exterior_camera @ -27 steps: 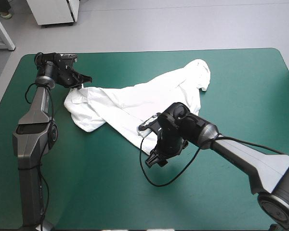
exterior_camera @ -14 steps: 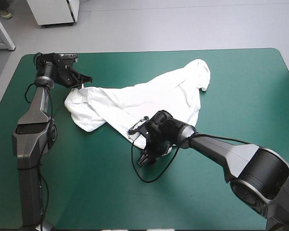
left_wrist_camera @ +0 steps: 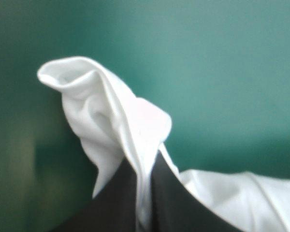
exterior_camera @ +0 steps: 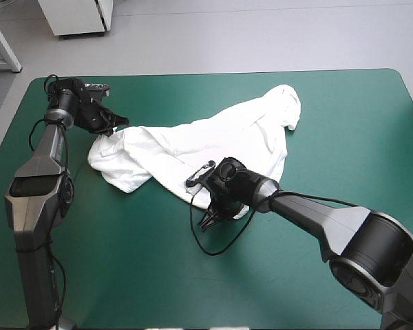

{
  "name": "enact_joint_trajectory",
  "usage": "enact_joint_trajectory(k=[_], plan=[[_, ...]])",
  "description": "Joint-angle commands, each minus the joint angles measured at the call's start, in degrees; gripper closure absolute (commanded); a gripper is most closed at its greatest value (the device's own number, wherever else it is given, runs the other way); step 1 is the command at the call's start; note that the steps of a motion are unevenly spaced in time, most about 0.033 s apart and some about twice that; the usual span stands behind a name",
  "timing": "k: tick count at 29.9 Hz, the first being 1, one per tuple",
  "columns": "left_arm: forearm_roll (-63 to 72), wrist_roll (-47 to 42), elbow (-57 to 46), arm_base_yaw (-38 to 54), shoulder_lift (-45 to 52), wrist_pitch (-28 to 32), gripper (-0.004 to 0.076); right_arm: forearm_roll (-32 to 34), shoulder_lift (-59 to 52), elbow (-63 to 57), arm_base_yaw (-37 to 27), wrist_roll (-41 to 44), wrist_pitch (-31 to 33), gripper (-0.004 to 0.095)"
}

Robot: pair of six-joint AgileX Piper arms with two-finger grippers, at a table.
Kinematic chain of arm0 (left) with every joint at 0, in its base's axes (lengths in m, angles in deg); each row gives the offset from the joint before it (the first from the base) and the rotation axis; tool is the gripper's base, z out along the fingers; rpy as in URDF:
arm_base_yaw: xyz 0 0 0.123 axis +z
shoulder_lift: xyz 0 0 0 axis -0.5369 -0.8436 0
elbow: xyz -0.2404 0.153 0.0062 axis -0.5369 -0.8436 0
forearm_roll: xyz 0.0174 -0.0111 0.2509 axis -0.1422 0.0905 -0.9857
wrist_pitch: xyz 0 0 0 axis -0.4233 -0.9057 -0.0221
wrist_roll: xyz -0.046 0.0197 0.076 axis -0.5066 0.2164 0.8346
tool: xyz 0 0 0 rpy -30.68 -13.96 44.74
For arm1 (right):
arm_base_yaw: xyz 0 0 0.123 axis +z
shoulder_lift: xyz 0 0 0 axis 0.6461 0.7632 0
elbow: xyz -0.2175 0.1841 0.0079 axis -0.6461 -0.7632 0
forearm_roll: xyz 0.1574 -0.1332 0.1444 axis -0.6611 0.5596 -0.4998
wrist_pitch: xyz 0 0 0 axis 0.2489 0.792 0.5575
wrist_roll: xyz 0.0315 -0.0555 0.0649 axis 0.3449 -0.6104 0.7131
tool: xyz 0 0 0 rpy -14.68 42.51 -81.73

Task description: Fold the cloth

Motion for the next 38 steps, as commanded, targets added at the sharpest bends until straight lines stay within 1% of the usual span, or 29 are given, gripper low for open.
enact_joint_trajectory(k=[1,4,6,10,13,15,20,23,26,30,33,38], plan=[[0.21,0.25,-6.57,-0.19,14.16,-4.79,0.0727,7.95,-9.77,3.26,-0.54,2.82,2.50,0.0927],[-1.53,0.63,-14.01,-0.19,23.22,-4.69,0.0728,13.59,-15.08,7.45,-0.54,3.69,6.90,0.0927],[-3.67,0.63,-17.17,-0.19,29.01,-4.59,0.0728,17.00,-18.02,11.27,-0.54,4.58,9.11,0.0927],[-5.66,0.50,-17.63,-0.19,40.75,-4.37,0.0731,23.46,-22.22,23.25,-0.54,5.16,12.33,0.0927],[-7.12,0.50,-17.27,-0.19,49.95,-3.37,0.0731,27.66,-23.15,34.12,-0.54,4.60,13.52,0.0927],[-7.34,1.06,-16.93,-0.19,55.21,-2.14,0.0731,28.32,-23.23,41.21,-0.54,4.35,13.52,0.0927],[-7.96,1.33,-16.93,-0.19,68.88,5.61,0.0731,27.85,-23.23,59.30,-0.42,0.12,13.52,0.0927],[-11.50,1.19,-16.56,-0.19,75.06,6.68,0.0731,28.06,-23.44,68.95,-0.42,-2.59,13.52,0.0927],[-15.49,-0.04,-16.44,-0.19,78.87,7.46,0.0731,27.92,-23.44,75.77,-0.42,-4.51,13.52,0.0927],[-17.72,-0.04,-16.30,-0.19,80.94,9.12,0.0733,27.68,-24.67,79.23,-0.42,-5.13,13.52,0.0927],[-18.74,0.69,-15.98,-1.02,80.37,9.51,0.0733,26.45,-25.25,79.23,-0.42,-6.13,13.40,0.0927],[-24.23,0.61,-15.03,-5.73,76.13,10.94,0.0733,26.45,-24.67,79.23,-0.42,-6.97,12.50,0.0927]])
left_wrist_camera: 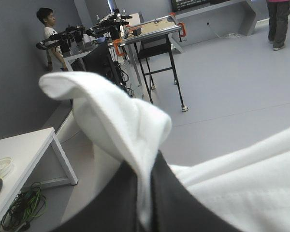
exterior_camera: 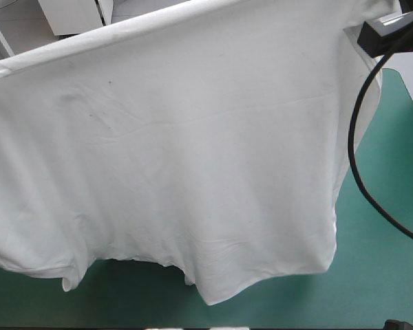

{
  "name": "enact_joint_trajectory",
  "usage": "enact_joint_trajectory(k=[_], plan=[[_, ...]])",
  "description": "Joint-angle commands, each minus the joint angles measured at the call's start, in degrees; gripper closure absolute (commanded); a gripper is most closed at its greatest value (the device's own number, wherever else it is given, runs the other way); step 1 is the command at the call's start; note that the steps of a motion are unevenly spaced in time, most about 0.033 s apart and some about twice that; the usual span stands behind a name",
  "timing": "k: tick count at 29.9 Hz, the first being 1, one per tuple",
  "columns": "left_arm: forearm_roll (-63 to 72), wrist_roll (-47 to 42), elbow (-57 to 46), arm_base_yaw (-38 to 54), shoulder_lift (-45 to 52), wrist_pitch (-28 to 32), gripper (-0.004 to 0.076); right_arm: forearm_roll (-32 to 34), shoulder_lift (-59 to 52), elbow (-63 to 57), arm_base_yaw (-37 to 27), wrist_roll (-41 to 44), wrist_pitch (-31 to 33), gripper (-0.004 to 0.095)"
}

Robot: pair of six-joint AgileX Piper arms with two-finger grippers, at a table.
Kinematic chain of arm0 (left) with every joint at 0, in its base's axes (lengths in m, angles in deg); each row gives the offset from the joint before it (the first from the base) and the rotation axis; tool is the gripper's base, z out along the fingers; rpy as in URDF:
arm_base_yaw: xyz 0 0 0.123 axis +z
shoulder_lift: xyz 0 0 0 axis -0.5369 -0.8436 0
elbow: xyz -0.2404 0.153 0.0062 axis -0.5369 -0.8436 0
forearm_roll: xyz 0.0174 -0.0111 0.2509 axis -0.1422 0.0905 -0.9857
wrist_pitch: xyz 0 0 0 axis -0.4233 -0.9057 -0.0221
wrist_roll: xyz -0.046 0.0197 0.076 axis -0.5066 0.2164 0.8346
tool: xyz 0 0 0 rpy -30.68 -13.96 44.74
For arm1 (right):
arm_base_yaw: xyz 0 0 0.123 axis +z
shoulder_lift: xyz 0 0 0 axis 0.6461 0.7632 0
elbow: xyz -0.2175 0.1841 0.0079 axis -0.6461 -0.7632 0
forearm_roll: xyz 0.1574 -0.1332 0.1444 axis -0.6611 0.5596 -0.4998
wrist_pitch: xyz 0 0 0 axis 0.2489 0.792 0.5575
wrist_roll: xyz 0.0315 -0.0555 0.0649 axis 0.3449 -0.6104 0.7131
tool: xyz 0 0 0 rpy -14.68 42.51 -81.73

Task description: Fold the cloth

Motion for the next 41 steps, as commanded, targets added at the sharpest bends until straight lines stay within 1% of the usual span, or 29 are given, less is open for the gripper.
enact_joint_trajectory(k=[1,3,6,8,10,12,14,17,20,26,29,31,32,34,35,36,37,38,39,41], plan=[[-11.68,0.30,1.32,-2.92,-4.28,3.27,0.0733,7.63,-1.06,1.28,-0.62,-0.38,-2.78,0.0927],[-13.05,0.30,1.32,-4.68,-7.02,3.11,0.0733,9.09,0.71,0.22,-0.62,-0.38,-2.78,0.0927],[-13.20,0.12,1.32,-5.54,-11.98,3.63,0.0733,13.40,4.78,-2.43,-0.62,-0.46,-3.78,0.0927],[-13.20,-0.36,1.32,-5.54,-15.32,3.63,0.0733,15.58,8.19,-4.02,-0.87,1.26,-4.35,0.0927],[-13.29,-0.61,1.32,-5.42,-18.38,4.08,0.0732,15.88,11.42,-4.64,-2.66,2.39,-4.78,0.0927],[-13.18,-0.61,1.32,-5.42,-21.57,4.84,0.0732,14.63,14.77,-4.74,-6.49,4.54,-5.81,0.0927],[-12.28,-0.75,1.32,-5.42,-25.11,6.80,0.0732,10.68,18.28,-4.74,-11.18,6.79,-7.37,0.0927],[-10.98,-0.76,1.32,-5.00,-30.55,10.01,0.0732,5.03,23.44,-4.74,-16.58,8.78,-9.84,0.0927],[-7.04,-1.54,1.32,-4.37,-35.70,13.57,0.0732,3.49,28.10,-4.74,-19.79,10.22,-11.77,0.0927],[-2.80,-1.72,1.32,-4.19,-46.52,21.04,0.0733,4.61,36.64,-4.74,-22.34,10.48,-13.67,0.0927],[-1.48,-1.83,1.32,-4.19,-51.24,24.16,0.0733,5.17,39.96,-4.74,-22.94,13.22,-13.67,0.0927],[-1.11,-1.83,1.32,-4.19,-53.92,25.72,0.0732,3.11,41.28,-4.74,-23.55,15.36,-13.67,0.0927],[-1.11,-1.89,1.32,-4.19,-55.21,26.49,0.0727,0.66,41.78,-4.74,-23.98,14.87,-13.76,0.0926],[-1.11,-2.86,1.32,-4.19,-57.18,27.67,0.0671,-5.32,42.16,-4.74,-25.57,13.11,-14.08,0.0902],[-1.11,-3.92,1.32,-4.19,-57.98,28.02,0.0606,-9.27,42.16,-4.74,-26.67,11.33,-13.71,0.0851],[-1.11,-5.35,1.32,-4.19,-58.59,28.33,0.0520,-13.22,42.16,-4.74,-27.73,9.57,-13.15,0.0767],[-1.11,-6.34,1.32,-4.19,-58.89,28.57,0.0420,-16.09,42.16,-4.74,-28.61,9.35,-12.62,0.0651],[-1.27,-6.71,1.44,-4.19,-59.13,28.74,0.0316,-17.98,42.16,-4.74,-29.62,9.33,-11.36,0.0508],[-1.27,-6.71,1.44,-4.19,-59.13,28.74,0.0223,-18.48,42.16,-4.64,-30.42,9.33,-9.70,0.0356],[-2.58,-6.46,1.88,-4.19,-58.85,27.92,0.0107,-17.11,42.01,-4.64,-31.20,8.68,-6.20,0.0124]])
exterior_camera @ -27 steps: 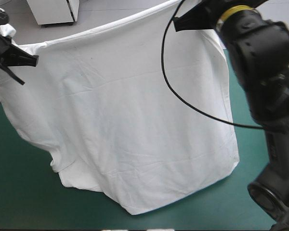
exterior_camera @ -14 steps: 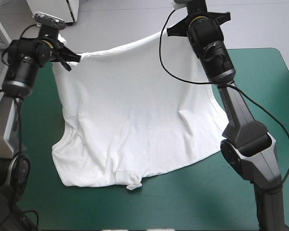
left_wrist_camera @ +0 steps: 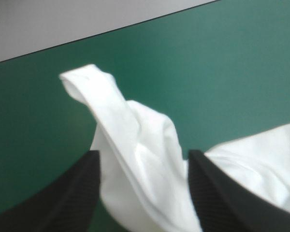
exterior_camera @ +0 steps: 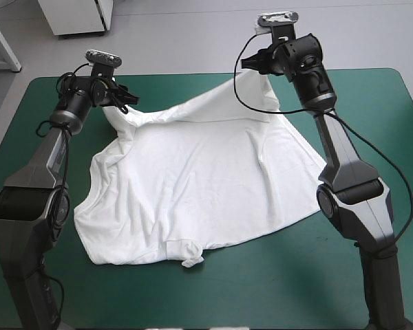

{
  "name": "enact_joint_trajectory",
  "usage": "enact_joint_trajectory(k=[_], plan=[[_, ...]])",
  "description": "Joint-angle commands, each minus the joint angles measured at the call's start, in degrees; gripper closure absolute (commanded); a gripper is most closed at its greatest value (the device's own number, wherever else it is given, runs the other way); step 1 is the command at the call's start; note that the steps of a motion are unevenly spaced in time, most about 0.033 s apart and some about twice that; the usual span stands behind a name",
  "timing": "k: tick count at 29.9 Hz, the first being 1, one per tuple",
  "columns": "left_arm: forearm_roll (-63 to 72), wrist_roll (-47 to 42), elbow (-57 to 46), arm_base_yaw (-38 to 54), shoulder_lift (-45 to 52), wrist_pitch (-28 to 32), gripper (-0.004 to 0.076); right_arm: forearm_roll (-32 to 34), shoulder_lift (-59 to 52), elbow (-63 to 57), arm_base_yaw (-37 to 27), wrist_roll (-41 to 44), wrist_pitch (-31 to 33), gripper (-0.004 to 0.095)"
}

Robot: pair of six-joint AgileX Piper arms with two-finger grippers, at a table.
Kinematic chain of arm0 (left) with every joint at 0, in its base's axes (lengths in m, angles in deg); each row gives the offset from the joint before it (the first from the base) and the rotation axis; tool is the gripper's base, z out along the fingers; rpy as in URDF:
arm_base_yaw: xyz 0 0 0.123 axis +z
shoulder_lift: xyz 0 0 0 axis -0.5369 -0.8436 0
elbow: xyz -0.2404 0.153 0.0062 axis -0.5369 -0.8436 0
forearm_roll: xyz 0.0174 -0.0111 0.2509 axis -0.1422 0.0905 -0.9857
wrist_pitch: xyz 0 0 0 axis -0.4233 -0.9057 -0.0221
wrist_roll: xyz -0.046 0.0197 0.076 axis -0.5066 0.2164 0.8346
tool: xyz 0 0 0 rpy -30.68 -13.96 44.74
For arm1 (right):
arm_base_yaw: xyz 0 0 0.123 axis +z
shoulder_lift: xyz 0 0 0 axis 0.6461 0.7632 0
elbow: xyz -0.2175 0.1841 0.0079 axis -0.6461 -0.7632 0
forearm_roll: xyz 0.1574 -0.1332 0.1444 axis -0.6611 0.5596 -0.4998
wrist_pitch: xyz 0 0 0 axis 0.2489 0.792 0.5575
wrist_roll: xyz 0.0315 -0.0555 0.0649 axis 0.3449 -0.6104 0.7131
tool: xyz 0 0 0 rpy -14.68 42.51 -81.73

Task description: Fold the cloth

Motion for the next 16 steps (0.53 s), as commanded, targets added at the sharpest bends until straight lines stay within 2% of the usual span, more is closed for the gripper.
enact_joint_trajectory(k=[1,2,3,10,12,16], plan=[[-2.53,-0.94,3.23,0.05,4.22,2.10,0.0078,1.14,-4.42,2.07,-1.89,-2.71,3.51,0.0032],[-3.44,-0.94,4.06,0.05,4.50,0.44,0.0074,1.28,-4.56,2.19,-1.98,-3.72,5.36,-0.0020],[-4.20,-0.94,5.14,0.05,4.65,-1.77,0.0078,0.91,-5.28,1.63,-1.98,-3.84,5.36,-0.0031],[-7.02,-1.03,10.04,0.05,9.49,-23.21,0.0088,-12.63,-13.80,-3.56,-1.76,-6.67,5.36,0.0058],[-7.02,-1.03,10.04,0.47,11.24,-25.93,0.0088,-13.30,-17.34,-7.33,-0.94,-6.67,5.36,0.0074],[-5.44,-1.03,10.04,2.44,15.56,-26.95,0.0088,-11.97,-25.70,-18.15,1.51,-6.67,5.36,0.0074]])
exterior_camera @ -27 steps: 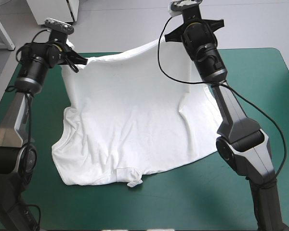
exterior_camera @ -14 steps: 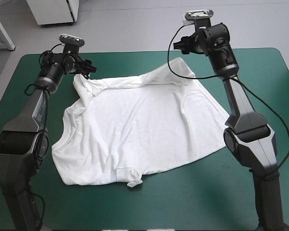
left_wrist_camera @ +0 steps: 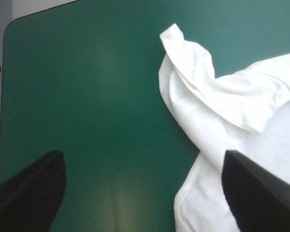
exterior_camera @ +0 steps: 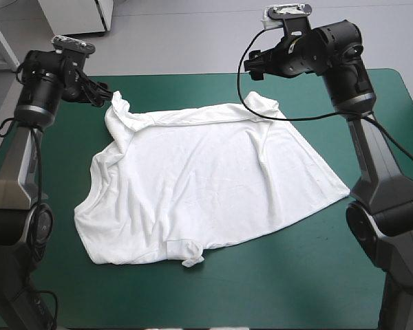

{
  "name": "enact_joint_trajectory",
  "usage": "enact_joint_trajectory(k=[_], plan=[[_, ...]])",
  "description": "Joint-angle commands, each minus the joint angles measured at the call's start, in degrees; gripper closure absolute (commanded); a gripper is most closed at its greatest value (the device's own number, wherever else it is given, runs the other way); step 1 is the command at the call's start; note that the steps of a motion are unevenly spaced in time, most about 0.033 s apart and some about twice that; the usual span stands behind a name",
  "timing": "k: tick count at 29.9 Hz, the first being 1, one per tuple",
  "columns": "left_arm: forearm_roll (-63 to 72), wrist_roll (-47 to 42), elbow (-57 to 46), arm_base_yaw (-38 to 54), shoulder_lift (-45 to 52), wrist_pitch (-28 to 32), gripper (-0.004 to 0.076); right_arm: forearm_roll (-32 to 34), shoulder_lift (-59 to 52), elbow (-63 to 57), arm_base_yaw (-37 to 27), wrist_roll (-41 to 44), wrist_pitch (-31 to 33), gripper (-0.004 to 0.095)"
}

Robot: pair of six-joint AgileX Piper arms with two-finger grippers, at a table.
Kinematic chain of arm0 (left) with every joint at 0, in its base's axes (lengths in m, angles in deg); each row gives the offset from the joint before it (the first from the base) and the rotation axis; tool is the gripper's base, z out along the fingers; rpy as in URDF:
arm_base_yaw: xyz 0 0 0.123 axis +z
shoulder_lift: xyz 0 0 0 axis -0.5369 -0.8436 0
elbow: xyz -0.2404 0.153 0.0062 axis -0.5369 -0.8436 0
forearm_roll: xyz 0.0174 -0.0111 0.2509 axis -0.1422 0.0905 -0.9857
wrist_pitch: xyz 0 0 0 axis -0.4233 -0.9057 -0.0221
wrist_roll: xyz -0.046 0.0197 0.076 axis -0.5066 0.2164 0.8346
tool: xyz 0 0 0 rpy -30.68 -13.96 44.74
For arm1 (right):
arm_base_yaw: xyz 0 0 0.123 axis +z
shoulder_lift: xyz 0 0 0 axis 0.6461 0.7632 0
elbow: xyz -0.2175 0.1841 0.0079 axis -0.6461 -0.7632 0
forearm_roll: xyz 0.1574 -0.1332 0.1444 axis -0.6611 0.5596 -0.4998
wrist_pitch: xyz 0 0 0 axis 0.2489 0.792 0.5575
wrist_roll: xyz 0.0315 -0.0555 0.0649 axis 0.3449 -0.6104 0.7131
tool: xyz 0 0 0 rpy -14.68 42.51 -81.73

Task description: Fold the cloth

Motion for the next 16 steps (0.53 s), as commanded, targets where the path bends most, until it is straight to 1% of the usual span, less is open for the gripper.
enact_joint_trajectory(k=[1,4,6,9,11,12,16], plan=[[1.73,0.10,2.02,2.21,7.43,-0.05,0.0088,-0.37,-11.14,-8.61,2.44,-0.71,-1.77,0.0074],[8.06,2.67,2.02,4.70,9.80,-1.95,0.0088,0.00,-17.55,-18.82,5.55,-0.71,-1.77,0.0074],[13.73,6.31,2.02,5.99,10.43,-4.00,0.0088,0.00,-21.79,-26.17,7.72,-0.71,-1.87,0.0074],[16.99,8.16,2.02,6.60,10.15,-4.37,0.0089,0.97,-26.20,-34.49,11.04,-0.71,-1.87,0.0075],[17.30,8.42,2.02,6.47,9.34,-4.24,0.0091,2.30,-27.93,-37.99,13.07,-0.47,-1.87,0.0075],[18.45,8.85,2.02,6.47,8.67,-5.16,0.0101,2.68,-28.74,-39.66,14.36,-0.35,-1.87,0.0075],[21.09,9.15,2.02,6.39,4.87,-5.41,0.0164,2.80,-30.15,-43.09,18.11,-0.46,-1.87,0.0076]])
